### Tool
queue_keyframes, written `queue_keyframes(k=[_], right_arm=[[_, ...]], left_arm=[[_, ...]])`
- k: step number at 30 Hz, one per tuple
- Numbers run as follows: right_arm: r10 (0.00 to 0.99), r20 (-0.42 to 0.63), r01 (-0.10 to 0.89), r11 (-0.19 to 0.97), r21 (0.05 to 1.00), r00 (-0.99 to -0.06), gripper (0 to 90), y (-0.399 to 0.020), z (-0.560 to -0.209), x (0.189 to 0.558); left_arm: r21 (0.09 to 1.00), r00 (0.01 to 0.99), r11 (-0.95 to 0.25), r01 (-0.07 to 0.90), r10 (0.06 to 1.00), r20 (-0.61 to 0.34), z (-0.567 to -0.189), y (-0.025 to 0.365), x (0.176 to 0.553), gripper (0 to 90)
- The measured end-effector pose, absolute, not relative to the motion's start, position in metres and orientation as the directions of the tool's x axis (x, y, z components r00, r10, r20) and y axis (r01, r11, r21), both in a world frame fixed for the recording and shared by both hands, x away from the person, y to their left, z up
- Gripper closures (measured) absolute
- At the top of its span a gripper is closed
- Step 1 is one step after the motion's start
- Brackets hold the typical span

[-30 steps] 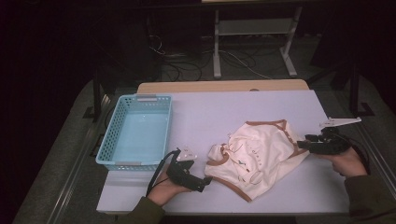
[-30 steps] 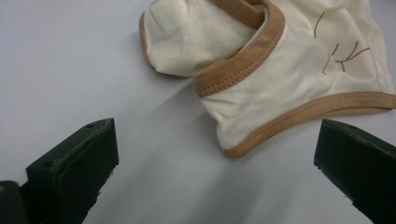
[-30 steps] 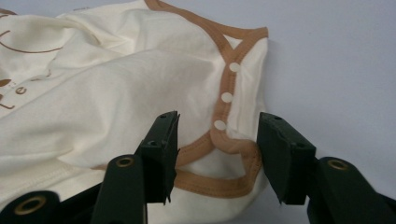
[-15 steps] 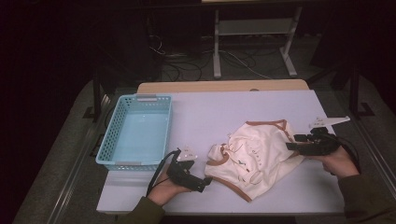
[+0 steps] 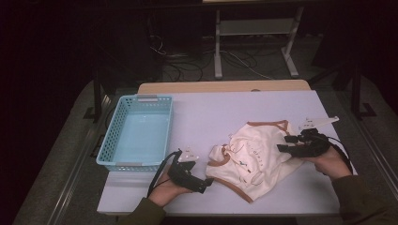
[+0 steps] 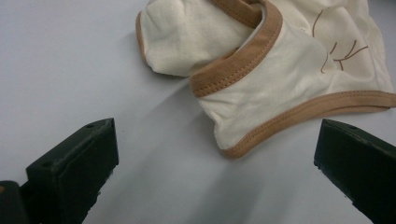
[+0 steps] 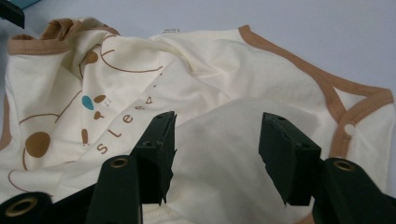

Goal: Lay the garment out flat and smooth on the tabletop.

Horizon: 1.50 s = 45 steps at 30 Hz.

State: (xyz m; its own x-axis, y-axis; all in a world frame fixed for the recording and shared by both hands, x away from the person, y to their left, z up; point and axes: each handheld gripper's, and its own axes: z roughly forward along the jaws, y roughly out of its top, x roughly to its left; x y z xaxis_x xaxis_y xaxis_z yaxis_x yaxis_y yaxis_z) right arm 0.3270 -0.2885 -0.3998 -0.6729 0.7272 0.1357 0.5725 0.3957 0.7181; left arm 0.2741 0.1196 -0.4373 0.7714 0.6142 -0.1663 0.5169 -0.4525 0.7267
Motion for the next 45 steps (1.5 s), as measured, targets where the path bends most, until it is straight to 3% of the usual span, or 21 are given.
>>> queue_keyframes(k=[24,45], right_arm=[[0.640,0.173,0.534,0.428,0.729,-0.748,54.5,-0.248,-0.397,0.333],[0.546,0.211,0.502,0.464,0.730,-0.811,51.0,-0.196,-0.395,0.340]], left_arm=[[0.722,0.776,-0.465,0.513,0.610,-0.159,-0.437,0.120,0.274,0.0],[0.726,0.773,-0.456,0.515,0.613,-0.163,-0.437,0.119,0.274,0.0]])
